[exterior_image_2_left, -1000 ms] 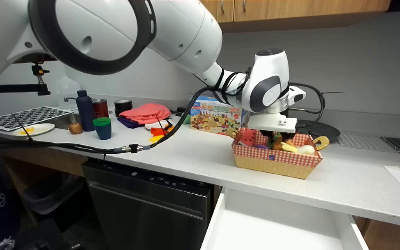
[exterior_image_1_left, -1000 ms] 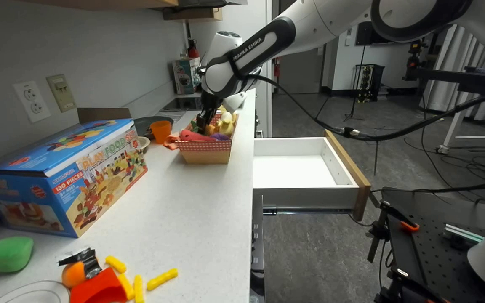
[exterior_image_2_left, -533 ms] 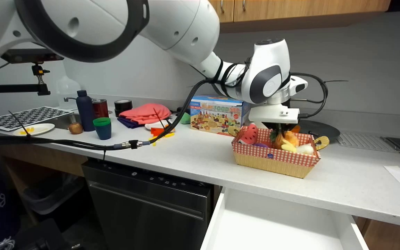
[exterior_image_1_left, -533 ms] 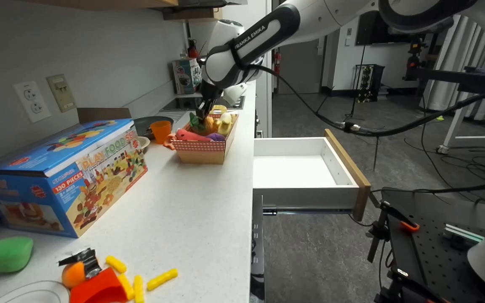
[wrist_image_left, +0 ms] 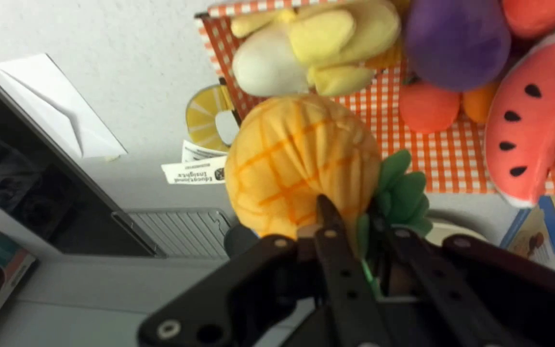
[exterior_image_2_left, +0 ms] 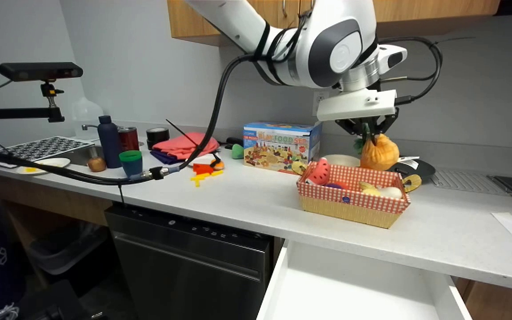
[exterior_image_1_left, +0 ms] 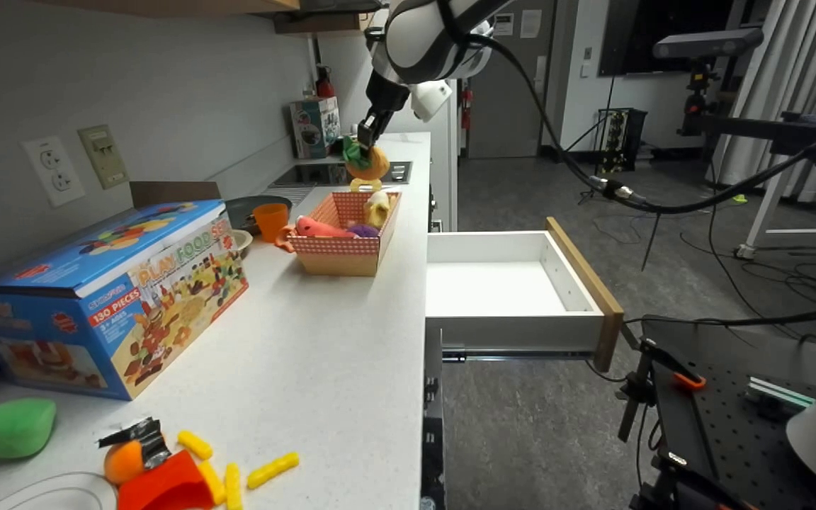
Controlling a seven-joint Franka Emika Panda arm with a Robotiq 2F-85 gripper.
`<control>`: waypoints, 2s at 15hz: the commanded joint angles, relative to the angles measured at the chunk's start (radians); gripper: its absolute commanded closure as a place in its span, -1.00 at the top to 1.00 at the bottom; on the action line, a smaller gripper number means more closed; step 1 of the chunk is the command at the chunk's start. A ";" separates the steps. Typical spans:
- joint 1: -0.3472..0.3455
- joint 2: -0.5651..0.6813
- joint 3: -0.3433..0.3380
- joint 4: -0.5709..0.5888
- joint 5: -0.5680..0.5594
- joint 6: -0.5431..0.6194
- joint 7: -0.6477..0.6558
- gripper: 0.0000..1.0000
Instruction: Open the drawer and put some of the plush toys from the basket in the drawer and close it
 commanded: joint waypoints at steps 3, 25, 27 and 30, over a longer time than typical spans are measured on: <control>-0.004 -0.171 -0.067 -0.293 0.009 -0.093 -0.019 -0.93; 0.131 -0.252 -0.221 -0.366 -0.298 -0.498 0.484 0.41; 0.132 -0.254 -0.223 -0.377 -0.333 -0.453 0.486 0.72; 0.124 -0.255 -0.220 -0.397 -0.328 -0.336 0.479 1.00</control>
